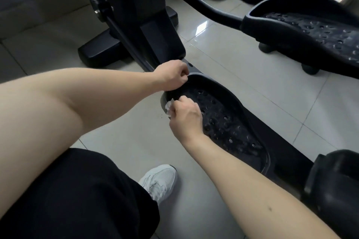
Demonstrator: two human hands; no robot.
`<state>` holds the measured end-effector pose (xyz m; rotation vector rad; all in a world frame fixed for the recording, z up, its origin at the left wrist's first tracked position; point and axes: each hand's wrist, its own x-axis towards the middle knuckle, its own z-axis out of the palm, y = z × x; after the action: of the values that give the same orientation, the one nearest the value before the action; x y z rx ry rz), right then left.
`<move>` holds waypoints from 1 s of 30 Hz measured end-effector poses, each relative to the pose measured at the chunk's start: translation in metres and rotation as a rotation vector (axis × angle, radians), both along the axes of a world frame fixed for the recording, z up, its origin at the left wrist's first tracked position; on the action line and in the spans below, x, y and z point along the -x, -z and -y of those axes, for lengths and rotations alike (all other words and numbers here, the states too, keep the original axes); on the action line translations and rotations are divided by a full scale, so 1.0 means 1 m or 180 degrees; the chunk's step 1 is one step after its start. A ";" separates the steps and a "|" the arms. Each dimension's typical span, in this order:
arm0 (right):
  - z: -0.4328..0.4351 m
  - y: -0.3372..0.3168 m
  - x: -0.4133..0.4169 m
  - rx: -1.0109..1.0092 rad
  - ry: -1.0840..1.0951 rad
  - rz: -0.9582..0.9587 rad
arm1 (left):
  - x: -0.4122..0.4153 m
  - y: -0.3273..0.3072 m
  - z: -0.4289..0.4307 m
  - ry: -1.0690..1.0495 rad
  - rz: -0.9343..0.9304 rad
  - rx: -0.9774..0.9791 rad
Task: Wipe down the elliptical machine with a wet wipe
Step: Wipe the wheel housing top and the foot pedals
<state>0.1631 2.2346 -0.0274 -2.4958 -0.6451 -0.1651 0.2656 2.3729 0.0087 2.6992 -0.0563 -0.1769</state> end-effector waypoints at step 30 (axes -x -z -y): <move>0.166 0.052 0.098 -0.0003 0.0758 -0.0105 | 0.058 0.007 0.067 0.2661 -0.0166 -0.0075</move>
<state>0.0646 2.0686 -0.0793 -2.5632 -0.3326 -0.2116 0.2071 2.3059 0.0017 2.5196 -1.1639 -0.4882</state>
